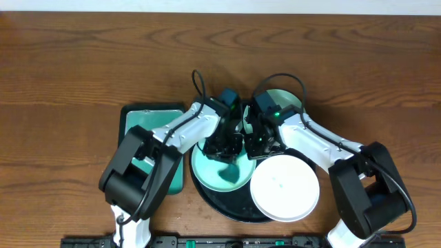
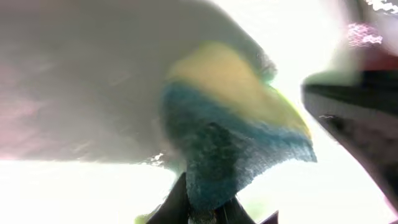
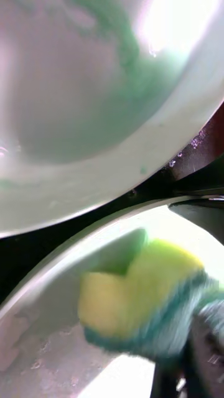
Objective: Clean dirty plates on tray and stack at the side
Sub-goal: 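Scrub the pale green plate with the sponge while the right gripper holds it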
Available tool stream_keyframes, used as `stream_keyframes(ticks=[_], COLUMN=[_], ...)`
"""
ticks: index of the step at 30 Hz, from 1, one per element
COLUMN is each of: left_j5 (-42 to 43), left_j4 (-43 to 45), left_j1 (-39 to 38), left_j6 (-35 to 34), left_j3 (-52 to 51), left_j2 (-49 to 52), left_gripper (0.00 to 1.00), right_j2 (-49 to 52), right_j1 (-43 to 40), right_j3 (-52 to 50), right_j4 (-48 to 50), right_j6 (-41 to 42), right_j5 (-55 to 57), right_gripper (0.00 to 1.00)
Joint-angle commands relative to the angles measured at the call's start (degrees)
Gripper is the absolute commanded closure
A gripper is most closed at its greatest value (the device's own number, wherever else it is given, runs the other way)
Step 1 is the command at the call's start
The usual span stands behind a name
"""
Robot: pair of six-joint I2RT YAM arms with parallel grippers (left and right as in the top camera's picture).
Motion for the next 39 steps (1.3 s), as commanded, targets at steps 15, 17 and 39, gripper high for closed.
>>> stream_keyframes(ticks=[15,17,39], left_j5=[-46.62,-48.24,6.21], left_j4=[-8.72,-9.88,2.19], left_j1=[1.22,1.22,-1.44], left_j6=[-11.8,-11.78,11.47], left_j3=[-1.36,-0.2,7.1], left_j2=[3.91,3.91,3.87], left_gripper=[0.93,0.93,0.93], right_j2=[0.85,0.85,0.85], right_j1=[0.42,0.42,0.42], right_j3=[-0.9,-0.9,-0.9], right_j4=[-1.31,-1.31,-1.84], right_j6=[-0.63,-0.63,-0.66], right_j5=[1.62,1.62,1.6], right_gripper=[0.99,0.99,0.99])
